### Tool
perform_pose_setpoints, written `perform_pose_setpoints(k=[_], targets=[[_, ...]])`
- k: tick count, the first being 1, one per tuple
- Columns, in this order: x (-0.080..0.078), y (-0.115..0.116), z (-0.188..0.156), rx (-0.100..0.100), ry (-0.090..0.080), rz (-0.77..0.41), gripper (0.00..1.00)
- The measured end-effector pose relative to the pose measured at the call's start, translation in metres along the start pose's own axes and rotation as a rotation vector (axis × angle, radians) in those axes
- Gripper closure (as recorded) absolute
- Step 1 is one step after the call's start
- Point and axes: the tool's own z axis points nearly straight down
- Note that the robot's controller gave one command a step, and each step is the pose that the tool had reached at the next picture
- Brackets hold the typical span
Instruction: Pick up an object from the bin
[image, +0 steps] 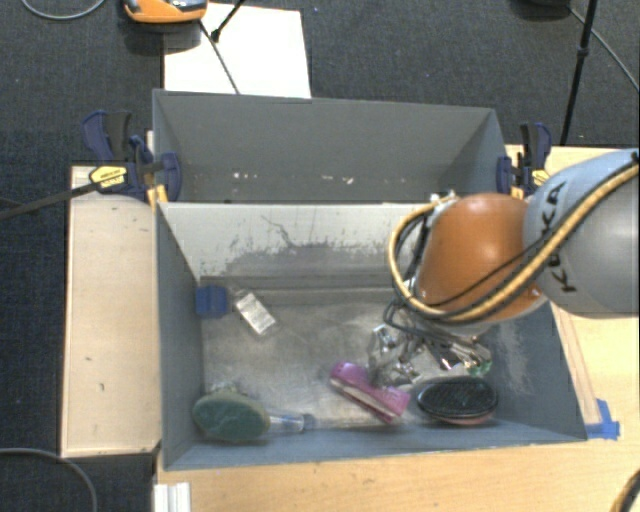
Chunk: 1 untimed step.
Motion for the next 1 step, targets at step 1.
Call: perform_pose_setpoints(k=[1], targets=[[0.0, -0.0024, -0.0022, 0.003, -0.003, 0.001, 0.0]])
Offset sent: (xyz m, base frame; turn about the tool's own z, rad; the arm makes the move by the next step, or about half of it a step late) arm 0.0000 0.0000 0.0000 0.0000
